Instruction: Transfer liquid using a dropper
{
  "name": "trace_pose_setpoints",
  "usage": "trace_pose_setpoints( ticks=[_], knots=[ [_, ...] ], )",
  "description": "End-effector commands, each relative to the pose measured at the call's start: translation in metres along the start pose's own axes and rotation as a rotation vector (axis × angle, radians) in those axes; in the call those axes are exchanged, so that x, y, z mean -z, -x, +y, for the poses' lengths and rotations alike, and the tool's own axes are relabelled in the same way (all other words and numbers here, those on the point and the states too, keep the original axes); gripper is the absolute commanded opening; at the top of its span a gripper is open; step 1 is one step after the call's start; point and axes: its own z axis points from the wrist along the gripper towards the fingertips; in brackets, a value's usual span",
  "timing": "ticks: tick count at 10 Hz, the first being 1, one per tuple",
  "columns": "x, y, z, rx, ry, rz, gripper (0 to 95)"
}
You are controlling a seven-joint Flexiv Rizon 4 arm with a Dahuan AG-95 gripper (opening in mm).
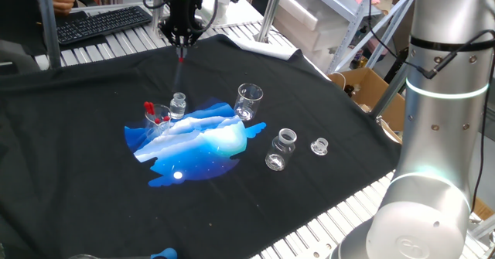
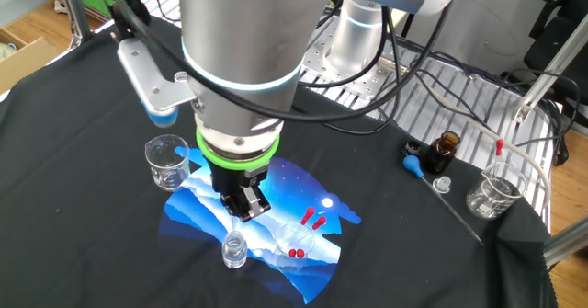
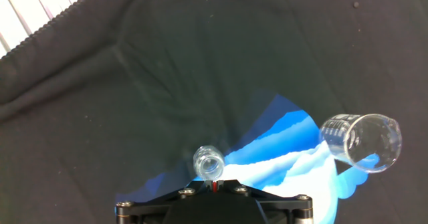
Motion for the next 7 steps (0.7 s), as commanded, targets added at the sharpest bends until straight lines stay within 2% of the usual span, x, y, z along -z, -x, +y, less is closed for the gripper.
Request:
trace_pose_setpoints(
  ticks=[1, 7],
  knots=[
    [-0.0002, 0.001, 0.0002, 0.001, -0.001, 0.004, 0.0],
    [-0.0033, 0.0, -0.0011, 0.008, 0.001, 0.001, 0.0]
  ],
)
